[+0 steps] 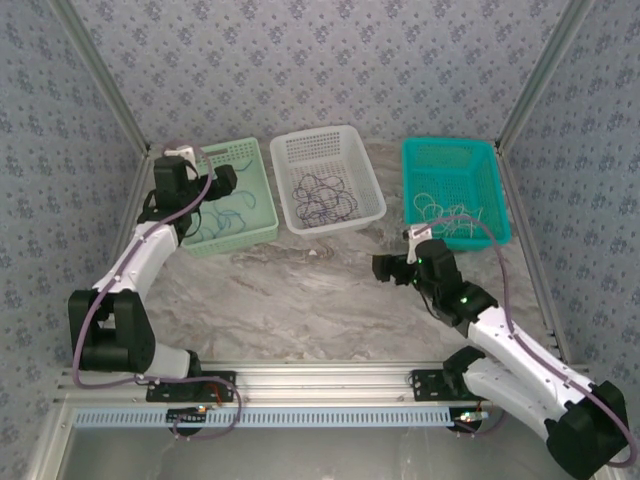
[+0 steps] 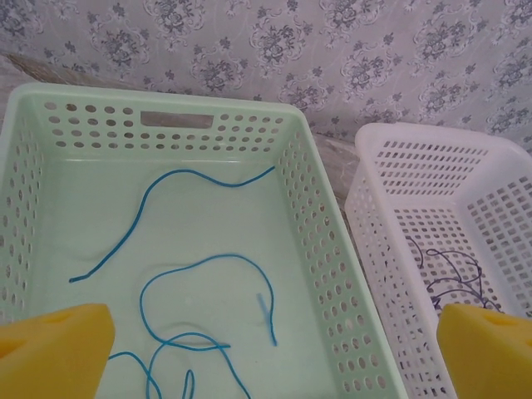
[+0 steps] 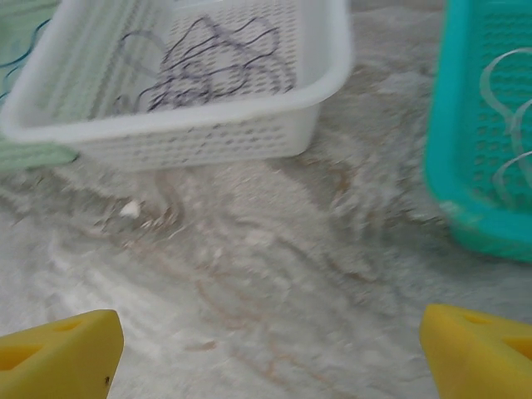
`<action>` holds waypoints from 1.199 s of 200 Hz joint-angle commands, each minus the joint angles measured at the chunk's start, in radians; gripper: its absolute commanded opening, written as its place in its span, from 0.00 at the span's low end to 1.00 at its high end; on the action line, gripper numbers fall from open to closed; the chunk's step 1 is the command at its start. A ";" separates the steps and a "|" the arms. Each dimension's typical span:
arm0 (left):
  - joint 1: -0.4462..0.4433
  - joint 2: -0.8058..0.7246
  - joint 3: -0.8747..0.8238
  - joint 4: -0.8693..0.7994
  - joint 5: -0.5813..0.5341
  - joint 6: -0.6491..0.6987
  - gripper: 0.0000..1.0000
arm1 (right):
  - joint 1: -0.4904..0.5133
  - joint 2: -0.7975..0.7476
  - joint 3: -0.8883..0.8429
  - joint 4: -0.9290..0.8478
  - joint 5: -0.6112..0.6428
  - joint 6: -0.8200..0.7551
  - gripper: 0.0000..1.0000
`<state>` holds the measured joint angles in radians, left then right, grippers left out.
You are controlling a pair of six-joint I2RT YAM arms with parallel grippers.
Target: Untangle the cables
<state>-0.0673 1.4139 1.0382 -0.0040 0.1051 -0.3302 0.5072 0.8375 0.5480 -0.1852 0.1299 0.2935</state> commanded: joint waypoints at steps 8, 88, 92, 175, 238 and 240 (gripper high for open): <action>0.003 0.039 -0.010 0.043 0.019 0.058 0.99 | -0.141 0.071 0.105 0.025 0.059 -0.105 0.94; -0.003 0.310 0.069 0.053 0.074 0.062 0.79 | -0.415 0.496 0.283 0.083 -0.072 -0.069 0.90; -0.006 0.315 0.063 0.052 0.077 0.059 0.75 | -0.415 0.503 0.283 0.081 -0.075 -0.064 0.89; -0.089 0.247 -0.125 0.056 0.058 0.066 0.48 | -0.414 0.504 0.242 0.035 -0.139 -0.044 0.89; -0.095 0.166 -0.175 -0.039 0.105 0.067 0.38 | -0.417 0.489 0.246 0.020 -0.148 -0.040 0.89; -0.095 0.163 -0.176 -0.047 0.106 0.067 0.38 | -0.417 0.489 0.246 0.019 -0.148 -0.040 0.89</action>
<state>-0.1593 1.6444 0.8776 0.0334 0.1734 -0.2707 0.0959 1.3464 0.7990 -0.1349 -0.0010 0.2390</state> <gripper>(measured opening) 0.392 0.891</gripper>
